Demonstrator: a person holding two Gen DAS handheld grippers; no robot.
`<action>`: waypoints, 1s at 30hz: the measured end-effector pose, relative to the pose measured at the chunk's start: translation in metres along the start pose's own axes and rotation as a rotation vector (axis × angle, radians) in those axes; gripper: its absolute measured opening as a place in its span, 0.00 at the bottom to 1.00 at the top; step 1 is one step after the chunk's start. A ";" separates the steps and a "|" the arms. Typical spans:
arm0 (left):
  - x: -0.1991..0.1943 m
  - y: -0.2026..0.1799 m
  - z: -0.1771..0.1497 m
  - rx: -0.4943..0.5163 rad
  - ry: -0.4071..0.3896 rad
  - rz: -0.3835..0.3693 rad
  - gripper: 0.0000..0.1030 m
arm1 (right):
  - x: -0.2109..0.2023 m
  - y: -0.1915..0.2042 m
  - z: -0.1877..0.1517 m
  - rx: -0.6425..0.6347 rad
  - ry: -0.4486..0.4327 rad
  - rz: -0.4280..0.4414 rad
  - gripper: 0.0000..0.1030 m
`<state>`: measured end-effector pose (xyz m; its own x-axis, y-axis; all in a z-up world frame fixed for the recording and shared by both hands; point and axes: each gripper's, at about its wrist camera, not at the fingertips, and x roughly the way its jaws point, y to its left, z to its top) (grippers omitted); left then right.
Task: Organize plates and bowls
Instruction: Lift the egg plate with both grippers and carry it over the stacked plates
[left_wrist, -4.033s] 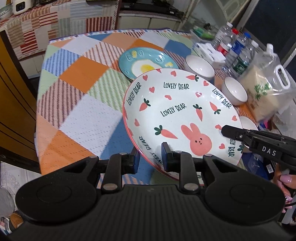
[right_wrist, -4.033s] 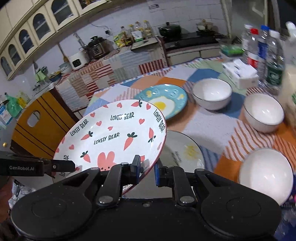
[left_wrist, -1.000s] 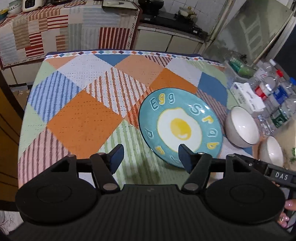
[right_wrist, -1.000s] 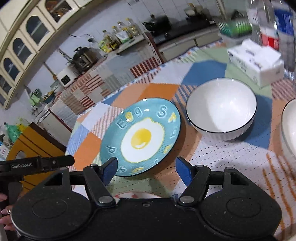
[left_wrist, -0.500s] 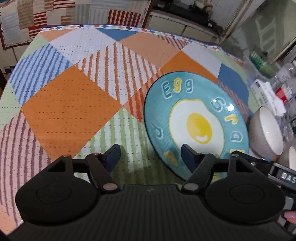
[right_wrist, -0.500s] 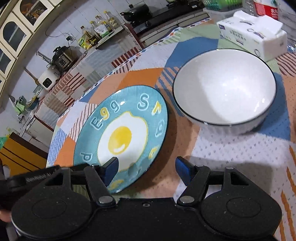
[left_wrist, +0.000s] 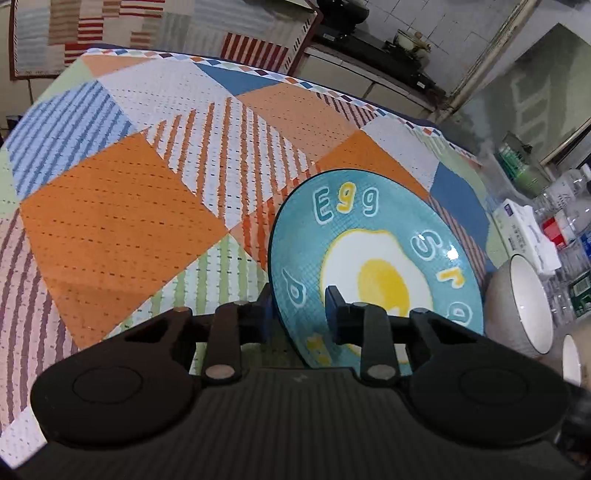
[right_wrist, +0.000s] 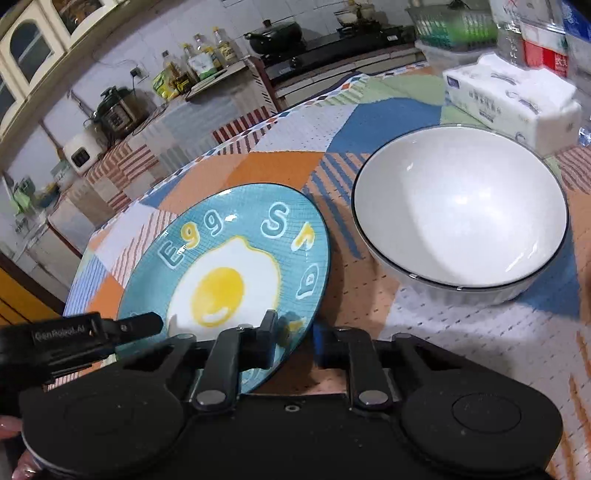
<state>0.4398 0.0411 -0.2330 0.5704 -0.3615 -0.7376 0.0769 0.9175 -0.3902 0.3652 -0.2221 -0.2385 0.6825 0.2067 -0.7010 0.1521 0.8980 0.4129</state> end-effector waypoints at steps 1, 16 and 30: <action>0.000 -0.001 0.001 0.003 0.006 0.014 0.17 | 0.000 -0.005 0.002 0.037 0.010 0.016 0.18; -0.074 -0.012 -0.014 0.038 0.042 -0.011 0.16 | -0.053 -0.004 -0.018 -0.047 -0.006 0.117 0.17; -0.204 -0.040 -0.054 0.119 -0.023 0.011 0.16 | -0.167 0.027 -0.047 -0.150 -0.117 0.196 0.18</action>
<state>0.2763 0.0689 -0.0962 0.5900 -0.3488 -0.7282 0.1666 0.9350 -0.3129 0.2212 -0.2142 -0.1378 0.7678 0.3437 -0.5407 -0.0924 0.8945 0.4374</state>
